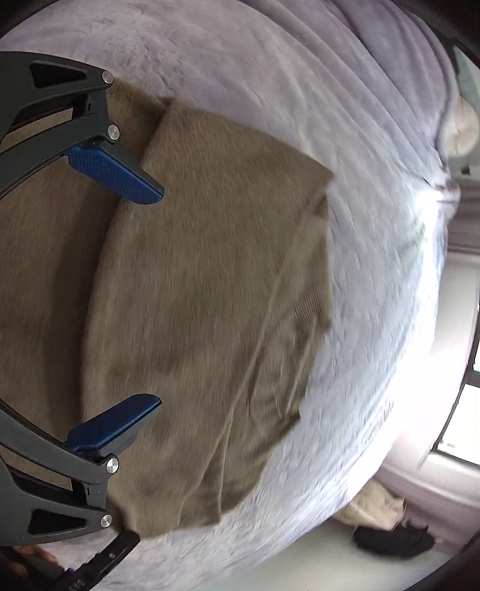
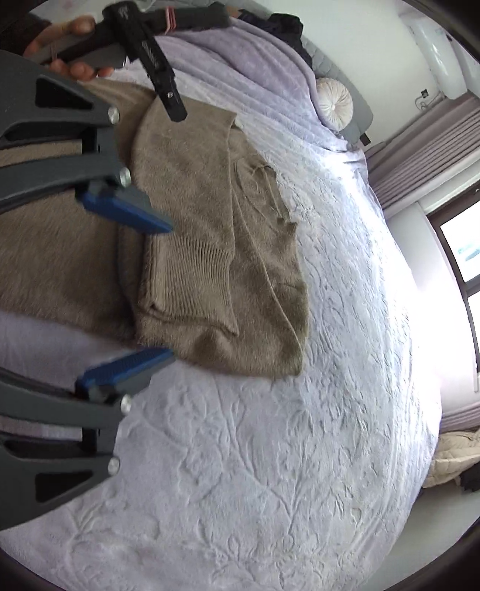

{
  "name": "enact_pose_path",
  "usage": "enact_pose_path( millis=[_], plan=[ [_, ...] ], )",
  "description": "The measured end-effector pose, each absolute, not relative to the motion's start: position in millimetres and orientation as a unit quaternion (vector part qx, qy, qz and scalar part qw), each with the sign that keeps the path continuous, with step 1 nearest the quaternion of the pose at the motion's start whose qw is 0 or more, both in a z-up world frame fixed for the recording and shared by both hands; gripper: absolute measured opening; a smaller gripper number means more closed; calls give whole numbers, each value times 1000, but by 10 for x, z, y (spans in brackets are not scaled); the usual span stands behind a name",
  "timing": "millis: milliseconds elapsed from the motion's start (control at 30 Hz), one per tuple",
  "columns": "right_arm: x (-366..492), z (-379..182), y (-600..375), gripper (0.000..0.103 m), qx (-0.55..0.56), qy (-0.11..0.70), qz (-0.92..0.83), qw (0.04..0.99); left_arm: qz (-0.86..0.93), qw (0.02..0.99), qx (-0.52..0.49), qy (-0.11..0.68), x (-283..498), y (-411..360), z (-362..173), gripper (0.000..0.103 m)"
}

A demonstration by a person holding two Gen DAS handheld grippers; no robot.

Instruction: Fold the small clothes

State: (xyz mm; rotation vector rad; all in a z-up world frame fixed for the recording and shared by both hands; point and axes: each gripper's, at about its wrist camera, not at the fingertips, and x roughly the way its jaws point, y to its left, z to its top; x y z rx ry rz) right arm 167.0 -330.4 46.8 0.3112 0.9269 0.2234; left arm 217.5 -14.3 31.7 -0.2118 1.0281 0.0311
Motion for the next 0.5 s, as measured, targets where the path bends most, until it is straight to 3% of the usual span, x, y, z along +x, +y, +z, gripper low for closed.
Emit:
enact_pose_path(
  millis=[67, 100, 200, 300, 367, 400, 433, 500],
  plan=[
    [1772, 415, -3185, 45, 123, 461, 97, 874, 24, 852, -89, 515, 2250, -102, 124, 103],
    [1825, 378, -3141, 30, 112, 470, 89, 871, 22, 847, -74, 526, 2277, -131, 40, 103],
    [1923, 349, -3171, 30, 103, 476, 54, 872, 8, 854, -38, 520, 2271, -191, 17, 103],
    [1899, 383, -3272, 32, 120, 482, 23, 868, -16, 857, -65, 512, 2186, -81, 201, 103],
    [1775, 492, -3257, 38, 123, 480, 31, 868, -23, 864, -76, 498, 2110, 27, 315, 103],
    [1701, 568, -3189, 46, 101, 469, 29, 877, -23, 865, -76, 495, 2079, 53, 340, 103],
    [1622, 647, -3093, 61, 75, 454, 28, 887, -24, 865, -75, 495, 2062, 56, 338, 103],
    [1456, 776, -2803, 77, 24, 430, 40, 902, -32, 862, -52, 503, 2030, 12, 282, 103]
  ],
)
